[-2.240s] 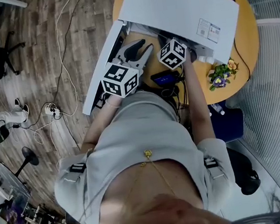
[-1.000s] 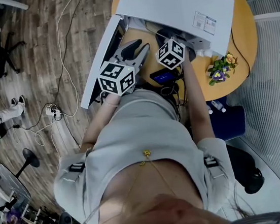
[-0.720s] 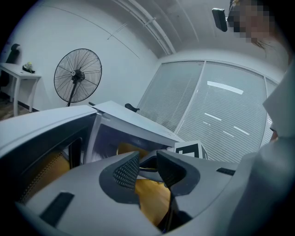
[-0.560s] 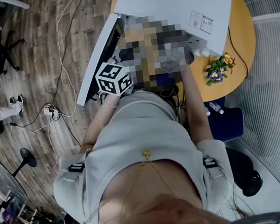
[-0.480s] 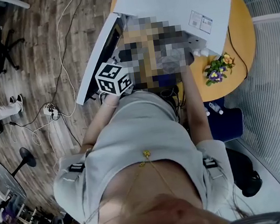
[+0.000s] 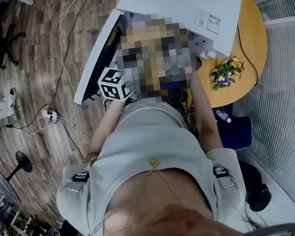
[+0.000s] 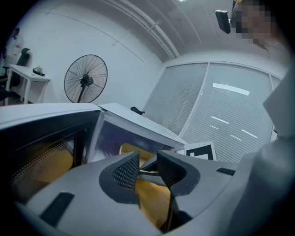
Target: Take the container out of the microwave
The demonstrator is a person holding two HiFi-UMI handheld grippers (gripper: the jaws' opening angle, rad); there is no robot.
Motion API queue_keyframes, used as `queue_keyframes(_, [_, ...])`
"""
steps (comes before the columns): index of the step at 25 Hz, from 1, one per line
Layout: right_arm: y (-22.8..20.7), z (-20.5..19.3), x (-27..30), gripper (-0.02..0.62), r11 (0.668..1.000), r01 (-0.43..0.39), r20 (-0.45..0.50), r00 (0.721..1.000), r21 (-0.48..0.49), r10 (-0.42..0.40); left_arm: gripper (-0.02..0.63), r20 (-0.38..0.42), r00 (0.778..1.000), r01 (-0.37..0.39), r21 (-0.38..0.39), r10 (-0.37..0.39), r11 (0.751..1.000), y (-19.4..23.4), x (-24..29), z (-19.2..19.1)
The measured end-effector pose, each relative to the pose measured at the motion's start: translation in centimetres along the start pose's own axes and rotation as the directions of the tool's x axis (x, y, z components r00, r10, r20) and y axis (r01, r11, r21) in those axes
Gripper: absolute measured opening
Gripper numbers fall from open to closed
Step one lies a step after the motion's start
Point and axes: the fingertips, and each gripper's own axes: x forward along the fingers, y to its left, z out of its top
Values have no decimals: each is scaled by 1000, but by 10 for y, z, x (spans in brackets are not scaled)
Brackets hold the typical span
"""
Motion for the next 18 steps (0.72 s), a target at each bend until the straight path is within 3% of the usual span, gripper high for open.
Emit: queue_keyframes(18, [37,2,-25,32,996,-61,60,996,-60,65,118,58,994,-96,-31,97,995,-14,-26,-18])
